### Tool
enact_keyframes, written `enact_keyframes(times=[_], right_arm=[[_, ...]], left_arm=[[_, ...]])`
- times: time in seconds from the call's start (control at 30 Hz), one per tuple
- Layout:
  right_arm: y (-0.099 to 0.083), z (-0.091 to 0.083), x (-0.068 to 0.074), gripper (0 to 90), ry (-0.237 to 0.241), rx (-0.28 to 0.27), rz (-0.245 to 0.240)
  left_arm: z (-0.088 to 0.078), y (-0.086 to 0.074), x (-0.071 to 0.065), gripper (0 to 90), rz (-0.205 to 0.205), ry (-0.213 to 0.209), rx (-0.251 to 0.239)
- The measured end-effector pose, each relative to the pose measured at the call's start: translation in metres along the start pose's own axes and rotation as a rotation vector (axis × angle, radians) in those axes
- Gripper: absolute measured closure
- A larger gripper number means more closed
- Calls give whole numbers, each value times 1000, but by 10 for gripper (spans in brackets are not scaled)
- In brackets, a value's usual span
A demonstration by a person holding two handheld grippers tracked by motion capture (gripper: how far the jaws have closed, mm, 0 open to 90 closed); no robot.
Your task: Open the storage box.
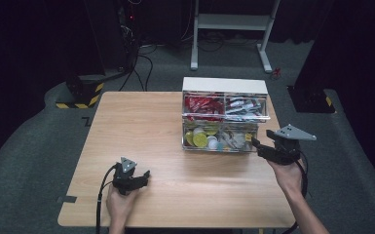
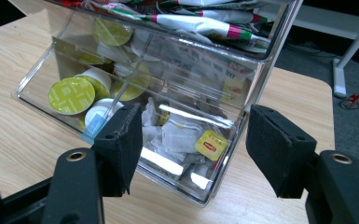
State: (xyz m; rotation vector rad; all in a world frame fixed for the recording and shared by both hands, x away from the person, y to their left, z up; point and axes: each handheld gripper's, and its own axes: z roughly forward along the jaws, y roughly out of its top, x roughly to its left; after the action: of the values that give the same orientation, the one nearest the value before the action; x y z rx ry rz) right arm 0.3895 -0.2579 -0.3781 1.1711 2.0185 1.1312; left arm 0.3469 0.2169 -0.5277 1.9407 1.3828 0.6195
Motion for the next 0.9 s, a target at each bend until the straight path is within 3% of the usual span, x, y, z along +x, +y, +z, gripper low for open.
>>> enact_keyframes(times=[0.27, 0.9], right_arm=[[17, 1, 2, 332, -13, -14, -16], [39, 8, 1, 311, -52, -10, -31]], left_arm=[[0, 0, 0, 262, 0, -1, 0], [0, 0, 0, 260, 0, -2, 0]])
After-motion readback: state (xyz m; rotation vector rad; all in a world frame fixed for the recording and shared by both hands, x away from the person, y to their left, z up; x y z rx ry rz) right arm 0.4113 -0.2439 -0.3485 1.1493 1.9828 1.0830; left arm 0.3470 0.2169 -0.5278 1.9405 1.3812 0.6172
